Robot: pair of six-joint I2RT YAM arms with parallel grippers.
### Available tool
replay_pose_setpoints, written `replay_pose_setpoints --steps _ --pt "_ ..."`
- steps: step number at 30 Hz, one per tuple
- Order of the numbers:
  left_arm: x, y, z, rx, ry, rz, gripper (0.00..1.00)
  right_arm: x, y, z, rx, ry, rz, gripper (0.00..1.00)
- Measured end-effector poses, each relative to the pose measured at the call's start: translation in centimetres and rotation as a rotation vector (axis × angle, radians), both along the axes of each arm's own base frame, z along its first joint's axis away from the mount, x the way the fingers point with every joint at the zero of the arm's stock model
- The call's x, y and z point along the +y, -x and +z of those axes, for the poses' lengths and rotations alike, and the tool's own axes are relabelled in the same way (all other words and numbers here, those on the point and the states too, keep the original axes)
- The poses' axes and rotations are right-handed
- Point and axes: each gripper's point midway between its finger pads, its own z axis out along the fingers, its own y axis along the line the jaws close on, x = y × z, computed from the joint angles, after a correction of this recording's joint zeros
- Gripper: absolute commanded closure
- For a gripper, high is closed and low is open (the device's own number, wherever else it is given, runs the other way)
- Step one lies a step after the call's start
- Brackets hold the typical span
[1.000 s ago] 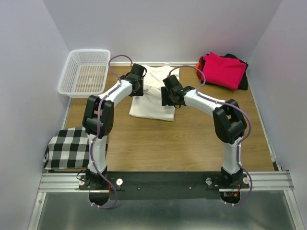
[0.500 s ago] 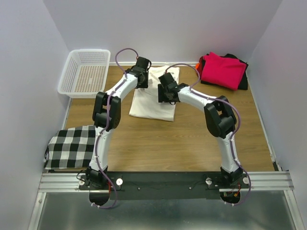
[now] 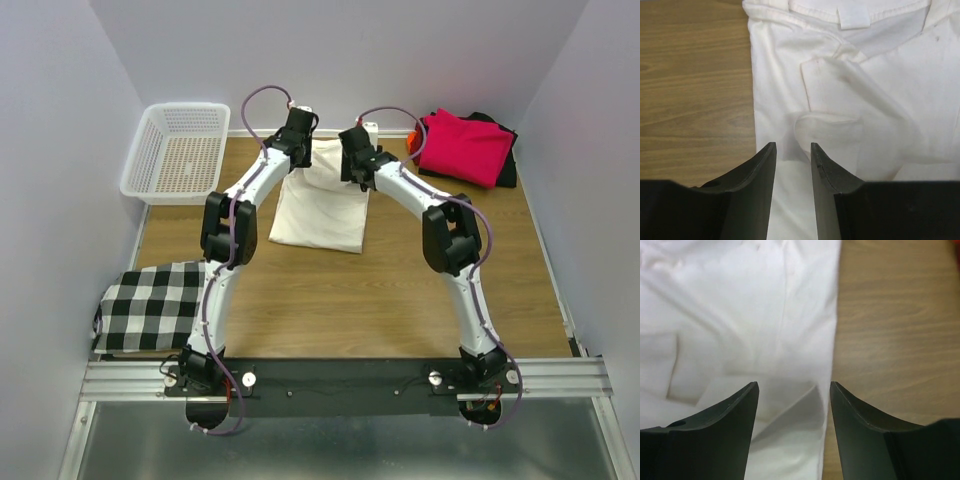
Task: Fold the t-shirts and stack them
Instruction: Fold the folded rectangular tshirt in 1/3 of the way
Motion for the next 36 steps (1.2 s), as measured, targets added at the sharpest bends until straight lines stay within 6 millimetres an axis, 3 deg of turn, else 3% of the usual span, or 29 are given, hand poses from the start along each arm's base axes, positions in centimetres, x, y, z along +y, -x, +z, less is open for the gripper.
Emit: replay_pose_setpoints --steps 5,8,12,15,22,26,33,36 --pt "0.5 -0.8 2.2 -0.08 0.001 0.026 0.57 -2.9 -4.8 2.0 -0.095 0.021 -0.081 0.32" --pt "0.6 -0.9 4.9 -0.132 0.011 0.025 0.57 -4.3 -6.4 2.9 -0.126 0.031 -0.11 0.32" --pt "0.8 -0.4 8.5 -0.191 0.024 0.016 0.57 -6.0 -7.0 3.6 -0.14 0.052 -0.135 0.32" --pt "1.0 0.8 9.3 -0.188 0.024 -0.003 0.57 -6.6 -5.8 3.5 -0.113 0.058 -0.121 0.32" --pt "0.9 4.6 5.4 -0.057 0.028 -0.084 0.58 -6.1 -0.1 4.8 -0.038 0.032 -0.063 0.32" --pt "0.4 6.5 2.6 0.03 0.044 -0.133 0.59 -4.2 3.0 5.0 -0.005 0.009 -0.017 0.32" --pt "-0.6 7.4 1.3 0.086 0.071 -0.177 0.6 -0.8 5.4 3.5 0.054 -0.047 0.052 0.34" --pt "-0.9 7.4 -0.6 0.127 0.068 -0.177 0.6 0.0 5.4 2.8 0.076 -0.074 0.062 0.34"
